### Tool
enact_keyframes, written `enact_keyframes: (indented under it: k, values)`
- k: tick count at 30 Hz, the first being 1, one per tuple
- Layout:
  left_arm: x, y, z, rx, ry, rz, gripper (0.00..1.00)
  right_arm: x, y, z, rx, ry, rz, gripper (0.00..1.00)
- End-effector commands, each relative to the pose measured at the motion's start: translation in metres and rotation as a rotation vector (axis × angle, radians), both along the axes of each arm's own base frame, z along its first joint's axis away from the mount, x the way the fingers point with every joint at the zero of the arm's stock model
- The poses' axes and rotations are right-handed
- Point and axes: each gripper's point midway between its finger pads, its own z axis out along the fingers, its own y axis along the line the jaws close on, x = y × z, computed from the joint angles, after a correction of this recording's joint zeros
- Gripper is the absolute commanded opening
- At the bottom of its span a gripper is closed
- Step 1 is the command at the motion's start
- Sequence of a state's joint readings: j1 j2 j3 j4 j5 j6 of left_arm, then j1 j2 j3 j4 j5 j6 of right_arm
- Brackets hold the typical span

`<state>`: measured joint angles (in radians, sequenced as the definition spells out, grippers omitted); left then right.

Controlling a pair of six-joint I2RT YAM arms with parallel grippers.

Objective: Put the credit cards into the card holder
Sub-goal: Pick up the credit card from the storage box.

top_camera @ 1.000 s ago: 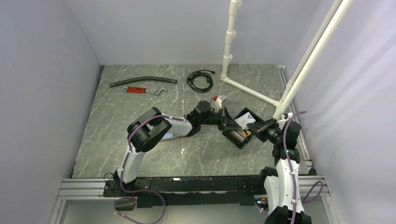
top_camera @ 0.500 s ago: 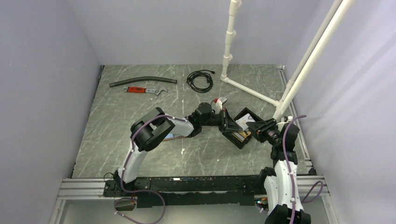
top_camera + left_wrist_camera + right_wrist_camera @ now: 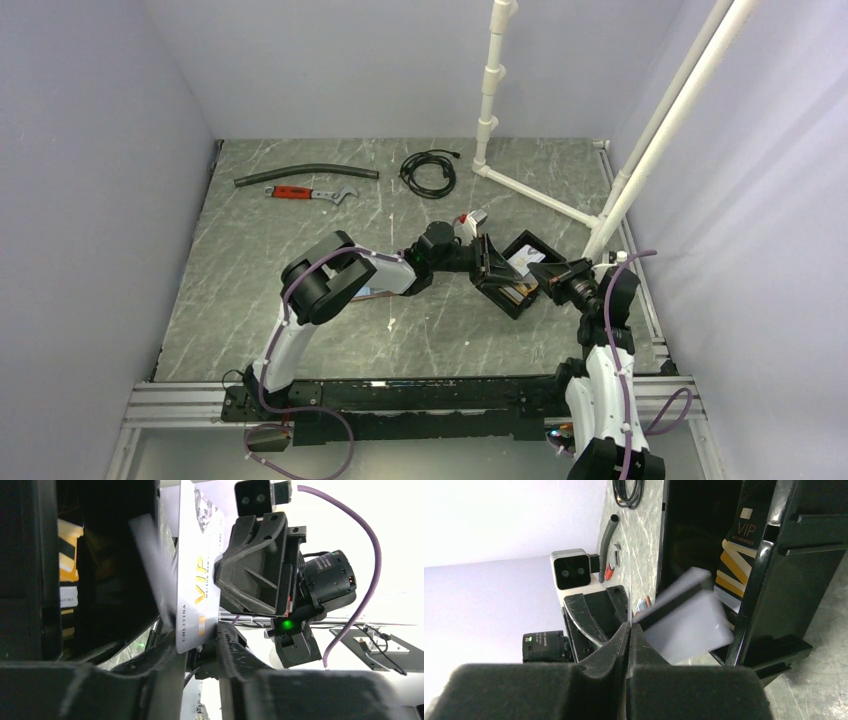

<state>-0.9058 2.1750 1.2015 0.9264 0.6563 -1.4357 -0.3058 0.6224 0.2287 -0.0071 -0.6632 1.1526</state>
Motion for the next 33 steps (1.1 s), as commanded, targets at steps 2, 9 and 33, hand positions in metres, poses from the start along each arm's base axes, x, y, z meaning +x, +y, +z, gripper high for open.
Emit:
enact_keyframes:
  k: [2,9,33]
  values:
    - [-0.016,-0.006,-0.003,0.033,0.028,-0.038,0.39,0.002,-0.005,0.001,-0.023,0.017,-0.028,0.00]
    - [-0.015,0.000,-0.006,0.074,0.026,-0.022,0.47,0.004,-0.012,0.005,-0.103,0.027,-0.036,0.00]
    - [0.012,0.311,0.028,0.831,-0.181,0.380,0.66,-0.037,0.075,0.065,-0.617,-0.101,0.387,0.00]
